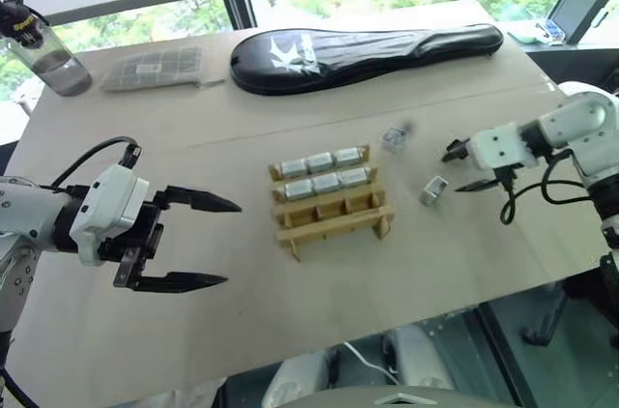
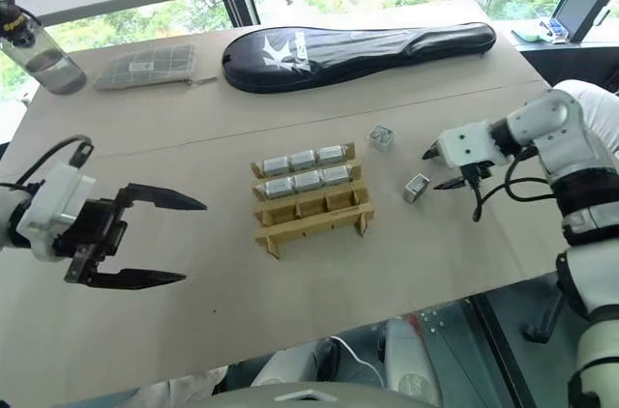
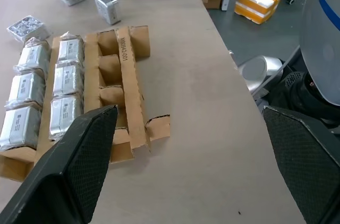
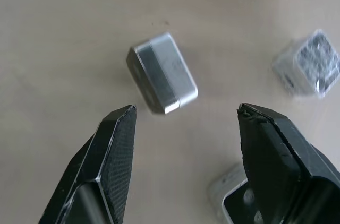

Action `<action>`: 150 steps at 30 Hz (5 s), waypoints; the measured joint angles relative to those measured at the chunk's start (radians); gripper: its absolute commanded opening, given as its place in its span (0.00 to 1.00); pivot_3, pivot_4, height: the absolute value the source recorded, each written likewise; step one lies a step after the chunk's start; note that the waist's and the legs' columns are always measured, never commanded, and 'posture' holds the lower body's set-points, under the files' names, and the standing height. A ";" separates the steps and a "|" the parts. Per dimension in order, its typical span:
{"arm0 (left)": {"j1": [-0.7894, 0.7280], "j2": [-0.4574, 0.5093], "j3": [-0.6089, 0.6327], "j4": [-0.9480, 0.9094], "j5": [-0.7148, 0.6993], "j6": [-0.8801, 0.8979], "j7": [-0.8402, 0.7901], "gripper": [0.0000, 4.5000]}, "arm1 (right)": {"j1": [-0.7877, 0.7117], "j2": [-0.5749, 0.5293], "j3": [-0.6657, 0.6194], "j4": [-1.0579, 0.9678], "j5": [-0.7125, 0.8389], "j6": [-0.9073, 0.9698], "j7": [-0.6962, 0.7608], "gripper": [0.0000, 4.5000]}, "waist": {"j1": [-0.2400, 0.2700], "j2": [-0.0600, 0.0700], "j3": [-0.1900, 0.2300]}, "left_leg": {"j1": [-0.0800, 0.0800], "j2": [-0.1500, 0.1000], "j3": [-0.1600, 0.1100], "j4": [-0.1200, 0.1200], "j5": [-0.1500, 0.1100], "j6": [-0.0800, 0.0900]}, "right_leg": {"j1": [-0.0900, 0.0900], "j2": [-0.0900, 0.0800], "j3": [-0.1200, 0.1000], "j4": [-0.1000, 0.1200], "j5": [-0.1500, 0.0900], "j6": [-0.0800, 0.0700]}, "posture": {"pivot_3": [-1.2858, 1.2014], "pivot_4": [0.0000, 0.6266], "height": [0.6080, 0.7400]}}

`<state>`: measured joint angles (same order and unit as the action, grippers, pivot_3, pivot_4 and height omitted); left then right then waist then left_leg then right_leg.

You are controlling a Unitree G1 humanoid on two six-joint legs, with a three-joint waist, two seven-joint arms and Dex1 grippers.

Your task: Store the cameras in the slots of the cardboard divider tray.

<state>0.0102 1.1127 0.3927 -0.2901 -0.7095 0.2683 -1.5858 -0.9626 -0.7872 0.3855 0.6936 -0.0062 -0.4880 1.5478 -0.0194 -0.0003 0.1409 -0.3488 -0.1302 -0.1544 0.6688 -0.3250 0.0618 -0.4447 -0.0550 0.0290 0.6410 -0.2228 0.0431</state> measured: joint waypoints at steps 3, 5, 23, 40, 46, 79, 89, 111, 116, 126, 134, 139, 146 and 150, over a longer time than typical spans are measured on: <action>0.023 -0.017 0.001 0.010 0.007 -0.004 -0.001 1.00 | -0.025 0.009 0.065 0.003 -0.001 -0.002 0.001 0.66 | 0.002 0.000 0.000 | 0.000 0.000 0.000 0.000 0.000 0.000 | 0.000 0.000 0.000 0.000 0.000 0.000 | 0.52 0.24 1.00; 0.036 -0.031 0.004 0.020 0.014 -0.009 0.004 1.00 | -0.046 0.010 0.113 0.000 -0.003 -0.002 0.002 0.66 | 0.002 0.000 0.000 | 0.000 0.000 0.000 0.000 0.000 0.000 | 0.000 0.000 0.000 -0.001 0.000 0.000 | 0.52 0.24 1.00; 0.174 -0.106 0.150 -0.037 0.006 0.011 0.089 1.00 | -0.193 0.041 0.392 0.081 -0.046 -0.041 0.003 0.55 | 0.003 0.000 0.001 | 0.000 0.000 0.000 0.000 0.000 0.000 | -0.002 0.000 0.000 0.000 0.000 0.000 | 0.52 0.24 1.00; 0.220 -0.144 0.185 -0.009 0.021 -0.005 0.124 1.00 | -0.287 0.103 0.252 -0.317 0.216 0.382 -0.054 0.16 | 0.007 0.000 0.000 | -0.001 0.000 -0.001 0.000 0.000 -0.001 | -0.002 0.000 -0.001 0.000 0.000 0.000 | 0.52 0.24 1.00; 0.149 -0.147 0.143 0.043 0.032 -0.025 0.123 1.00 | -0.349 0.288 0.178 -0.450 0.178 0.789 -0.244 0.16 | 0.005 0.000 0.000 | -0.001 0.000 -0.001 0.000 0.000 -0.001 | -0.003 0.000 -0.002 0.001 0.000 -0.001 | 0.52 0.24 1.00; 0.081 -0.147 0.063 0.133 0.099 -0.069 0.108 1.00 | -0.354 0.613 0.488 -0.565 0.019 1.573 -0.310 0.16 | -0.044 -0.002 -0.001 | -0.001 -0.003 -0.003 0.003 0.000 -0.002 | -0.003 -0.008 -0.018 0.003 0.001 -0.002 | 0.52 0.24 1.00; 0.077 -0.148 0.041 0.136 0.099 -0.069 0.112 1.00 | -0.354 0.606 0.522 -0.508 0.012 1.507 -0.312 0.16 | -0.045 -0.003 -0.001 | -0.001 -0.003 -0.003 0.003 0.000 -0.002 | -0.003 -0.008 -0.018 0.003 0.001 -0.002 | 0.52 0.24 1.00; 0.043 -0.151 0.025 0.150 0.098 -0.066 0.117 1.00 | -0.279 0.255 0.149 -0.778 0.209 1.658 -0.263 0.68 | -0.025 -0.004 -0.002 | -0.002 -0.002 -0.002 0.001 0.000 -0.001 | -0.003 -0.009 -0.017 0.001 0.001 -0.002 | 0.52 0.24 1.00; -0.029 -0.186 -0.041 0.171 0.099 -0.069 0.127 1.00 | -0.013 0.060 -0.063 -0.854 0.246 1.511 -0.307 0.68 | -0.001 -0.004 -0.002 | -0.003 -0.003 -0.002 0.003 0.000 -0.001 | -0.002 -0.010 -0.018 0.001 0.002 -0.002 | 0.52 0.24 1.00; -0.032 -0.196 -0.058 0.183 0.099 -0.075 0.128 1.00 | 0.183 -0.062 -0.229 -0.464 0.130 1.237 -0.545 0.68 | -0.007 -0.004 -0.001 | -0.002 -0.001 0.003 0.002 0.000 -0.001 | -0.003 -0.008 -0.014 0.002 0.002 -0.003 | 0.52 0.24 1.00; -0.006 -0.195 -0.049 0.181 0.099 -0.076 0.134 1.00 | 0.298 0.014 -0.278 -0.249 0.126 0.922 -0.575 0.81 | -0.009 -0.003 -0.001 | -0.002 -0.001 0.004 0.003 0.000 -0.001 | -0.003 -0.008 -0.013 0.002 0.002 -0.003 | 0.52 0.24 1.00; -0.006 -0.194 -0.048 0.181 0.099 -0.076 0.139 1.00 | 0.260 0.045 -0.289 -0.173 0.134 0.860 -0.552 1.00 | -0.015 -0.003 -0.001 | -0.002 -0.001 0.004 0.003 0.000 -0.001 | -0.003 -0.008 -0.013 0.002 0.002 -0.003 | 0.52 0.24 1.00; -0.006 -0.187 -0.039 0.181 0.099 -0.076 0.142 1.00 | 0.191 0.092 -0.307 -0.068 0.141 0.847 -0.543 1.00 | -0.017 -0.003 -0.001 | -0.002 -0.001 0.004 0.003 0.000 -0.001 | -0.003 -0.008 -0.013 0.002 0.002 -0.003 | 0.52 0.24 1.00; -0.008 -0.182 -0.039 0.182 0.099 -0.077 0.142 1.00 | 0.111 0.134 -0.307 0.073 0.130 0.831 -0.535 1.00 | -0.020 -0.003 -0.001 | -0.002 -0.001 0.004 0.003 0.000 -0.001 | -0.003 -0.008 -0.013 0.002 0.002 -0.003 | 0.52 0.24 1.00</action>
<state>0.0021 0.9308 0.3538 -0.1079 -0.6108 0.1917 -1.4442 -0.8518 -0.6533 0.0787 0.7669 0.1240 0.3430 1.0126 -0.0390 -0.0033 0.1398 -0.3506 -0.1312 -0.1503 0.6719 -0.3252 0.0608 -0.4479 -0.0630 0.0157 0.6430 -0.2204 0.0396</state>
